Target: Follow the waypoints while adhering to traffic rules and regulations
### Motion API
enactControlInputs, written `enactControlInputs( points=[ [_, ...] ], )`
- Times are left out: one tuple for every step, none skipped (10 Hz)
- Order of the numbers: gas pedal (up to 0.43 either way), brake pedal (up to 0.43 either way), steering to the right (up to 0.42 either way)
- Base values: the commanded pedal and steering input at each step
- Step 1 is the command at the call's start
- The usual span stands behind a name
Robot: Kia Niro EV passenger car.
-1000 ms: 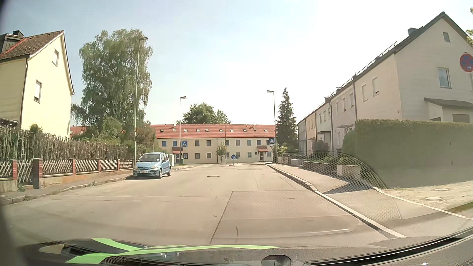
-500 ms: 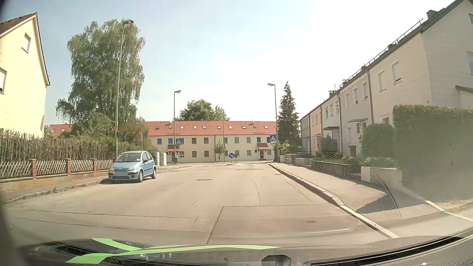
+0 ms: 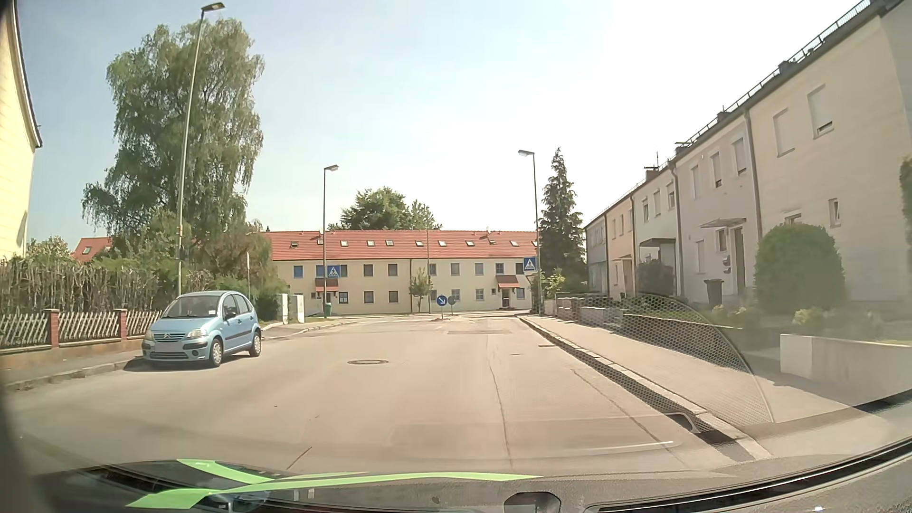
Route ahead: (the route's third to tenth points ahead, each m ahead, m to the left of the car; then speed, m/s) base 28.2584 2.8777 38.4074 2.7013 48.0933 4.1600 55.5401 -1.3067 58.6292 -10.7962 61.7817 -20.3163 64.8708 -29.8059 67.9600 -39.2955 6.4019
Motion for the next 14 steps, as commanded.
enactControlInputs(
  points=[
    [0.079, 0.000, -0.002],
    [0.079, 0.000, -0.002],
    [0.047, 0.000, -0.003],
    [0.039, 0.000, -0.003],
    [0.028, 0.000, -0.003],
    [0.028, 0.000, -0.003],
    [0.020, 0.000, -0.003],
    [0.020, 0.000, -0.003],
    [0.028, 0.000, -0.003],
    [0.039, 0.000, -0.003],
    [0.047, 0.000, -0.003],
    [0.047, 0.000, -0.003],
    [0.059, 0.000, -0.003],
    [0.087, 0.000, -0.003]
  ],
)
